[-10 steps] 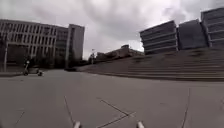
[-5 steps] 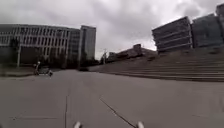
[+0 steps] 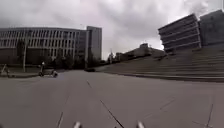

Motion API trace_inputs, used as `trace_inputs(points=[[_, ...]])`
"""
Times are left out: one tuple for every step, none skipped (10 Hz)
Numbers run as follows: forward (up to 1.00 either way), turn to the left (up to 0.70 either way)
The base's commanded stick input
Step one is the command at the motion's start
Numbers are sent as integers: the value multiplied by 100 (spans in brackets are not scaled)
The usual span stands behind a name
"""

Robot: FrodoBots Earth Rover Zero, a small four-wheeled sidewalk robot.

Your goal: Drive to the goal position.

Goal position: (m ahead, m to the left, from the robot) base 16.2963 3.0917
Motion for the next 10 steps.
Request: trace_inputs(points=[[100,0],[100,0],[100,0],[100,0],[100,0],[99,0],[99,0],[99,0],[99,0],[99,0]])
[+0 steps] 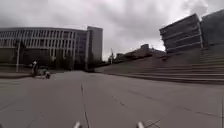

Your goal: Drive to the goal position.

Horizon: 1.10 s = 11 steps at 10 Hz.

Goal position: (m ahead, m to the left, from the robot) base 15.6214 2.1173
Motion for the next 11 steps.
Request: trace_inputs(points=[[99,0],[100,0],[100,0],[100,0],[100,0],[100,0],[100,0],[100,0],[99,0],[100,0],[100,0]])
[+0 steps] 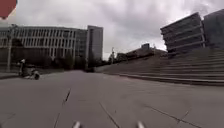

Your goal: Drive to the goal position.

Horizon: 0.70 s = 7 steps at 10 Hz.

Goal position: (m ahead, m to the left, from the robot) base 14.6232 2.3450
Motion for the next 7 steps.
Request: trace_inputs(points=[[100,0],[100,0],[100,0],[100,0],[100,0],[100,0],[100,0]])
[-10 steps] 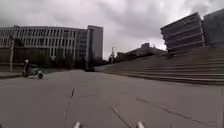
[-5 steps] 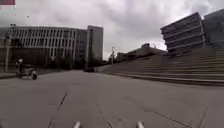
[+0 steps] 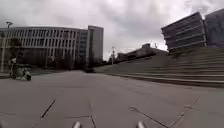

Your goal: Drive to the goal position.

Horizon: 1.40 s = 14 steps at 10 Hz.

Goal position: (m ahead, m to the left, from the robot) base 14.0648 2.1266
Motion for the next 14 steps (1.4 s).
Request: trace_inputs(points=[[100,0],[100,0],[100,0],[100,0],[100,0],[100,0],[100,0],[100,0],[100,0],[100,0],[100,0],[100,0],[100,0],[100,0]])
